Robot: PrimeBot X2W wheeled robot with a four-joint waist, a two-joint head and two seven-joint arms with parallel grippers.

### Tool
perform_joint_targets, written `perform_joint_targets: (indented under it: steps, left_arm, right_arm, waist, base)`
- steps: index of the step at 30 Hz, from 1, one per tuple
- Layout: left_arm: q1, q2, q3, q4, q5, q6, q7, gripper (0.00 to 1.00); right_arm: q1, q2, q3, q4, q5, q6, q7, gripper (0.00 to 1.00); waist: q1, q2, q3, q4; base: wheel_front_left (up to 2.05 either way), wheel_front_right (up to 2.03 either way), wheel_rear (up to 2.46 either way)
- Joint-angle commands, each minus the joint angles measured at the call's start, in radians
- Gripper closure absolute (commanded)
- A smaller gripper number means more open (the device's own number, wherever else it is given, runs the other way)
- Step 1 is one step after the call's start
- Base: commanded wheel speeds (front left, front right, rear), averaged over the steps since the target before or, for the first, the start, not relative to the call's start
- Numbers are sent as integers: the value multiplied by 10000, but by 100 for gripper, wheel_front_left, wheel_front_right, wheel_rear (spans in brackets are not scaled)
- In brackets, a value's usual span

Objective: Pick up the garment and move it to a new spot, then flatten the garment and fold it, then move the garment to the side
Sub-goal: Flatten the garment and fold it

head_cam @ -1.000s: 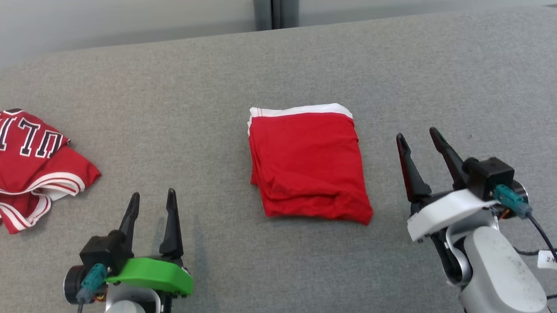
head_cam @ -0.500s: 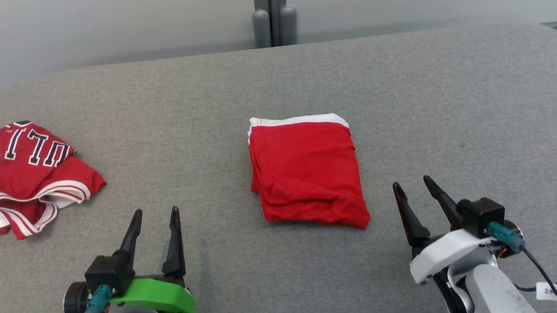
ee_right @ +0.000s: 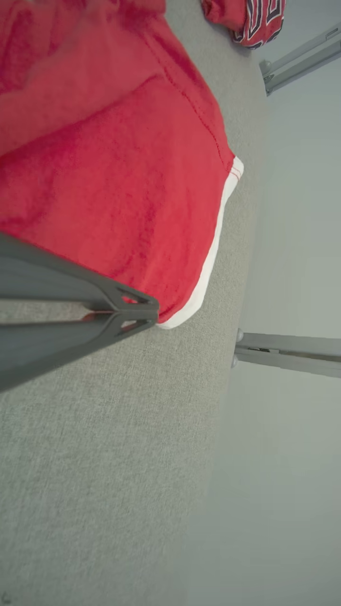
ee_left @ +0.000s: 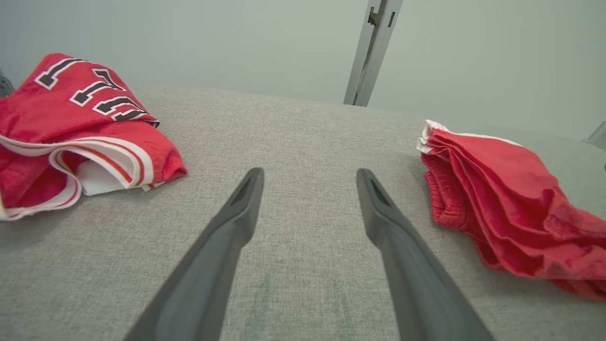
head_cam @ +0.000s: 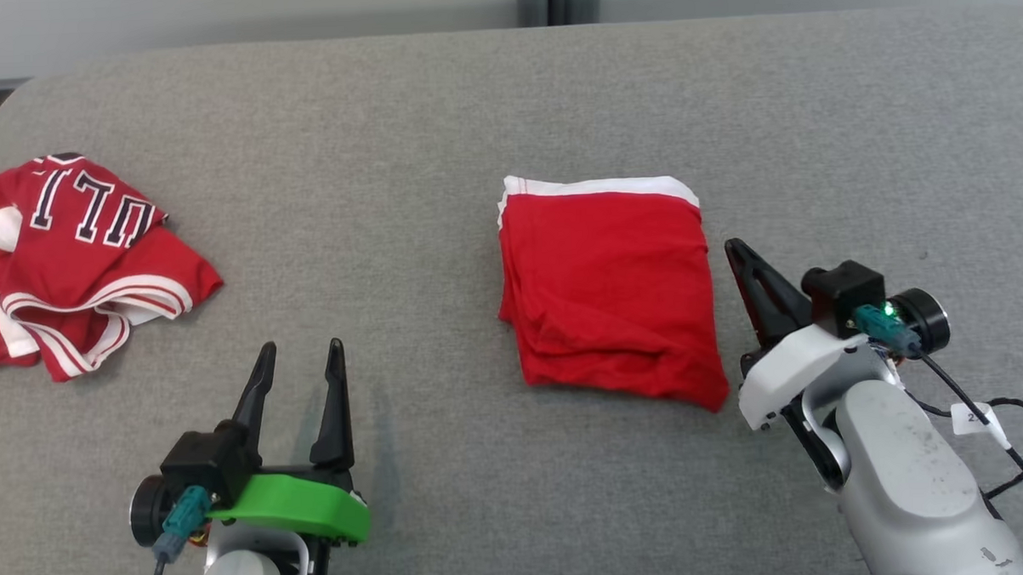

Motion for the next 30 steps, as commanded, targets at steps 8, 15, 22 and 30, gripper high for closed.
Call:
perform_joint_targets:
  steps: [8, 15, 22, 30]
  left_arm:
    - [-104, 31, 68, 43, -178, 22, -3, 0]
    - [-114, 33, 38, -184, -260, 22, -2, 0]
    - [-194, 33, -62, -275, -332, 22, -2, 0]
    - [-114, 33, -47, -294, -332, 22, -3, 0]
  right_arm:
    - [-136, -43, 1441, 909, 9, -5, -14, 100]
    - [234, -197, 2765, 309, 443, -5, -14, 100]
    - [277, -384, 3914, 258, 988, -5, -14, 100]
    - [-184, -220, 5050, 615, 1584, -5, -14, 100]
  waist:
    - [0, 0, 376, 771]
    - [0, 0, 365, 845]
    - [0, 0, 324, 883]
    - [0, 0, 233, 947]
  base:
    - [0, 0, 0]
    - [0, 0, 0]
    - [0, 0, 0]
    - [0, 0, 0]
